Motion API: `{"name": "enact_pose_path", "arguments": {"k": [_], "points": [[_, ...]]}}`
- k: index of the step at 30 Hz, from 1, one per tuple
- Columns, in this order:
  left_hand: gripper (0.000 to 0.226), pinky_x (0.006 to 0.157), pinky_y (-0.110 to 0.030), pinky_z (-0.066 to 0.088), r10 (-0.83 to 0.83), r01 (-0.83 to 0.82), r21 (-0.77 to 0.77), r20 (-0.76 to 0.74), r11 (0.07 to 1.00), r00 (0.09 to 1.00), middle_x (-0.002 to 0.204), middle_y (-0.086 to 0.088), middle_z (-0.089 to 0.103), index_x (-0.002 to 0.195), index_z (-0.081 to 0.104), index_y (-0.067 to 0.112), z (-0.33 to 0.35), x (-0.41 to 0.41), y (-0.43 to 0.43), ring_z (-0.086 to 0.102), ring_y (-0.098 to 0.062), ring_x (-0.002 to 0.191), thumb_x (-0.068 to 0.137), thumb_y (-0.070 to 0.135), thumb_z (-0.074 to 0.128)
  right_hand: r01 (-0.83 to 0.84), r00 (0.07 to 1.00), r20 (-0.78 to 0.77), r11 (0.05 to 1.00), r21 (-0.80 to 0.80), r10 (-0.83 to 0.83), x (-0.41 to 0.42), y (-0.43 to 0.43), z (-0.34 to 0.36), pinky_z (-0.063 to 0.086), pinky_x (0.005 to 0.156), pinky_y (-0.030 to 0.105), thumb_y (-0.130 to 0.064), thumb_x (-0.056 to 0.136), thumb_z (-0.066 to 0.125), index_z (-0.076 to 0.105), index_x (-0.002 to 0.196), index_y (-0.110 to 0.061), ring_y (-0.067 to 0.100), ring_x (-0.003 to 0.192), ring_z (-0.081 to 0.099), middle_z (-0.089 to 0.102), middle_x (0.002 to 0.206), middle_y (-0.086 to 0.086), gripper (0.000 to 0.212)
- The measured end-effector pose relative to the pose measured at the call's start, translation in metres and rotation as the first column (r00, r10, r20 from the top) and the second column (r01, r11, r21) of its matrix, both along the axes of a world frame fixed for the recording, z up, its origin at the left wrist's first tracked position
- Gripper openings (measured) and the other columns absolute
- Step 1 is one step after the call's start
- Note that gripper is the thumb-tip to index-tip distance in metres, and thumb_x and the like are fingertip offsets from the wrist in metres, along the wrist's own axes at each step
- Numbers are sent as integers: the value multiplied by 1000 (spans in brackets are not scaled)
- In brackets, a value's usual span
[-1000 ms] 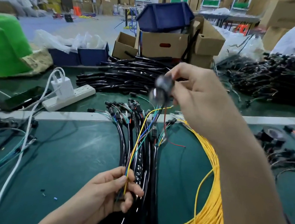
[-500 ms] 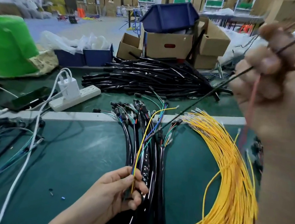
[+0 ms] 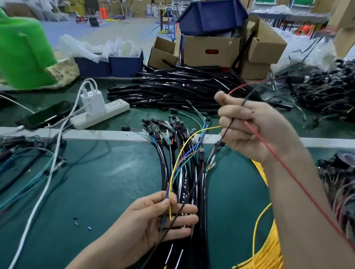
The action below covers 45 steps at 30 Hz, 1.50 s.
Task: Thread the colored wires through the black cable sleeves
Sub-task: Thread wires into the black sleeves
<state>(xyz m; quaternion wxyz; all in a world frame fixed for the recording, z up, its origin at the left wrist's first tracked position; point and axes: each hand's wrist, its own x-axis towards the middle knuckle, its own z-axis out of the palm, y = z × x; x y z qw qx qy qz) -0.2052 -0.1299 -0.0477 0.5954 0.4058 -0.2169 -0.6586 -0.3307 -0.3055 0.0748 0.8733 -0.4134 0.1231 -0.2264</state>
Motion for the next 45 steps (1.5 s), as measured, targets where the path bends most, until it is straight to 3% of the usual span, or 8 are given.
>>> {"name": "enact_pose_path", "arguments": {"k": [6, 9, 12, 19, 24, 32, 39, 45], "points": [[10, 63, -32, 57, -24, 24, 13, 39, 1000, 999, 107, -26, 67, 87, 52, 8, -2, -1, 3, 69, -34, 92, 89, 16, 46, 255, 904, -305, 950, -178, -300, 14, -18, -36, 20, 32, 10, -10, 101, 29, 48, 88, -12, 3, 29, 24, 40, 43, -6, 23], [18, 50, -25, 53, -24, 26, -13, 127, 1000, 992, 102, -22, 69, 97, 55, 4, -4, -2, 4, 70, -24, 69, 86, 17, 49, 361, 851, -320, 906, -221, -417, 13, -23, -41, 19, 35, 10, -9, 100, 31, 49, 86, -11, 4, 30, 23, 42, 42, -4, 23], [32, 35, -13, 37, 31, -23, -46, 179, 999, 983, 100, -23, 69, 109, 60, 1, -6, -5, 3, 52, -10, 45, 81, 15, 54, 405, 826, -318, 883, -238, -465, 13, -26, -42, 20, 35, 10, -8, 100, 31, 49, 86, -10, 5, 30, 24, 44, 41, -3, 23], [33, 38, -9, 30, 28, -25, -27, 129, 999, 991, 85, -15, 70, 105, 73, 14, -4, -5, 2, 39, -4, 44, 76, 11, 58, 565, 723, -293, 780, -271, -626, 10, -32, -43, 27, 41, 12, -5, 98, 33, 52, 88, -14, 8, 32, 33, 52, 46, 0, 23], [33, 35, -12, 32, 62, -62, 2, 103, 998, 993, 76, -16, 66, 107, 67, -3, -1, -9, 0, 40, -6, 41, 78, 8, 54, 579, 751, -200, 773, -259, -630, 2, -36, -38, 25, 41, 13, -7, 100, 32, 55, 89, -14, 10, 34, 34, 52, 45, 0, 26], [24, 51, -16, 50, 8, -6, -10, 251, 1000, 968, 83, -17, 70, 109, 61, 0, -3, -9, 4, 62, -14, 54, 91, 7, 46, 567, 755, -214, 781, -260, -620, 5, -31, -37, 27, 42, 18, -1, 87, 28, 56, 100, -10, 13, 40, 35, 55, 52, 5, 33], [35, 41, -15, 38, 47, -14, -106, 317, 994, 947, 65, -2, 60, 115, 62, 5, 1, -12, 5, 45, -6, 49, 83, 17, 52, 517, 779, -213, 797, -313, -589, 0, -29, -32, 31, 45, 21, 3, 81, 31, 51, 106, -10, 12, 45, 39, 56, 65, 6, 35], [32, 43, -22, 45, 104, -82, -104, 227, 991, 968, 57, 1, 38, 108, 71, 9, 1, -12, 6, 41, -9, 49, 82, 18, 54, 460, 807, -226, 821, -339, -545, -4, -32, -31, 42, 45, 17, -16, 99, 44, 55, 109, -13, 10, 45, 47, 71, 66, 4, 16]]}}
